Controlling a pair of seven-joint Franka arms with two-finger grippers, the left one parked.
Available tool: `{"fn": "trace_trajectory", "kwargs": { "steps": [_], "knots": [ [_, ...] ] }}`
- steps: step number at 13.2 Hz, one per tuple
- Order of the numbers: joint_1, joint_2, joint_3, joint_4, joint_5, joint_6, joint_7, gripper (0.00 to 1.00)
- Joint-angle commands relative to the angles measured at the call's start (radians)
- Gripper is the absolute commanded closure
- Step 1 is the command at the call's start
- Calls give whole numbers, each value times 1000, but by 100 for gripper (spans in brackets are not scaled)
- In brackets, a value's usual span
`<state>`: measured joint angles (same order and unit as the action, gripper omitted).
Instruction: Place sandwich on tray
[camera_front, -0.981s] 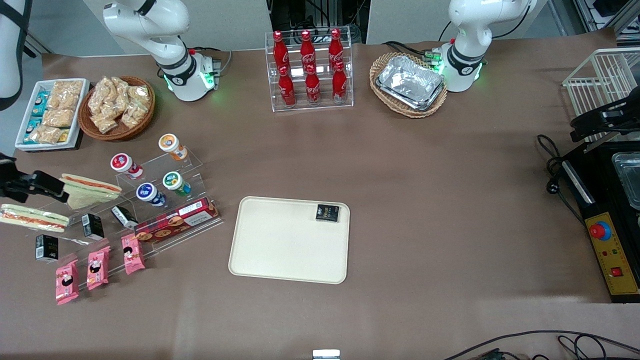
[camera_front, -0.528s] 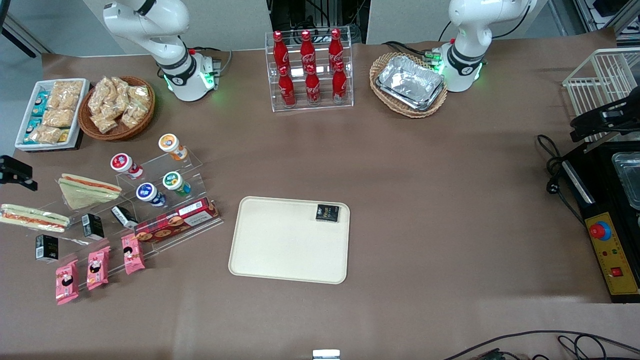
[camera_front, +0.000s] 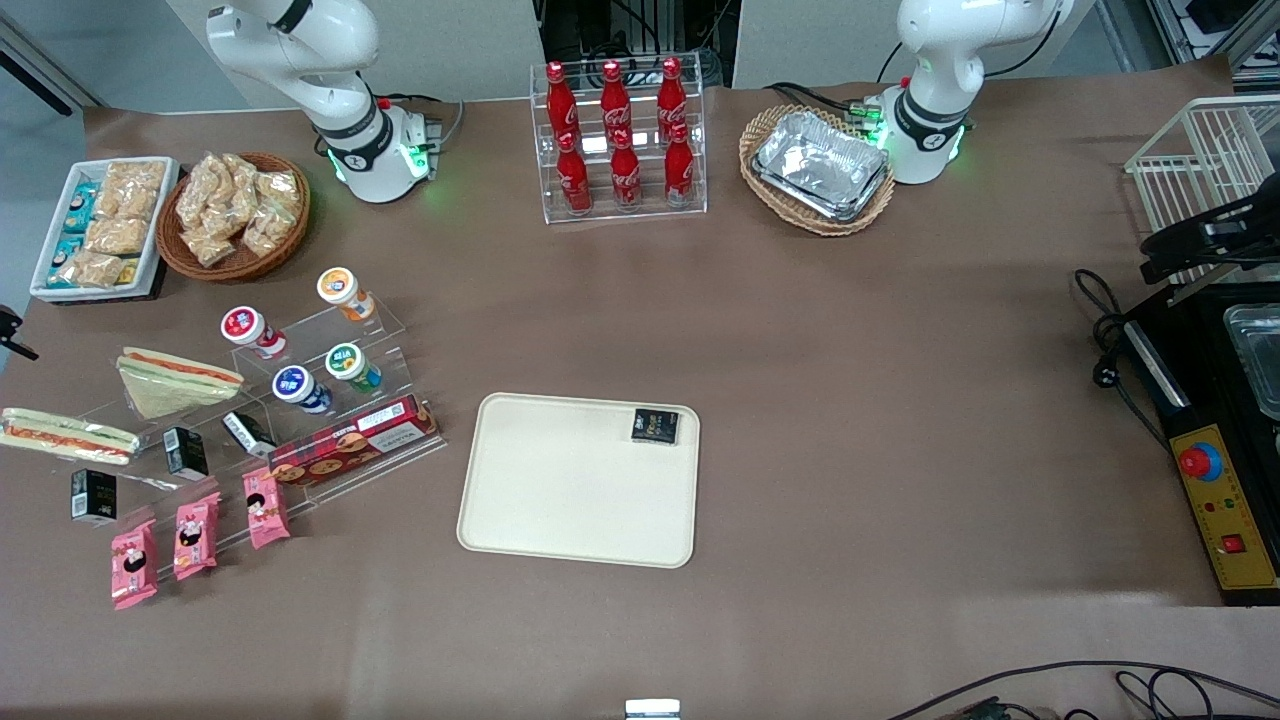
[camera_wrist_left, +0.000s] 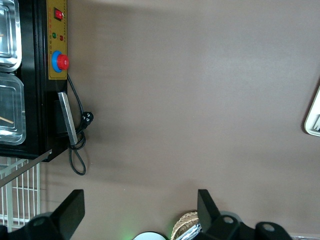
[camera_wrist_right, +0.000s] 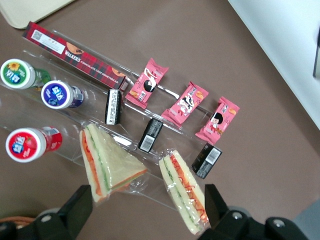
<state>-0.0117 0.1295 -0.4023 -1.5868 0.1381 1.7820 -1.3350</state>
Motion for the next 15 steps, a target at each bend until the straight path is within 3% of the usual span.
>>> {"fn": "trace_trajectory", "kwargs": {
  "steps": [1,6,15],
  "knots": [
    [-36,31,-27,14,86,11,-191,0],
    [-48,133,-56,48,92,77,-505,0],
    [-100,242,-58,50,92,166,-663,0]
  ]
}}
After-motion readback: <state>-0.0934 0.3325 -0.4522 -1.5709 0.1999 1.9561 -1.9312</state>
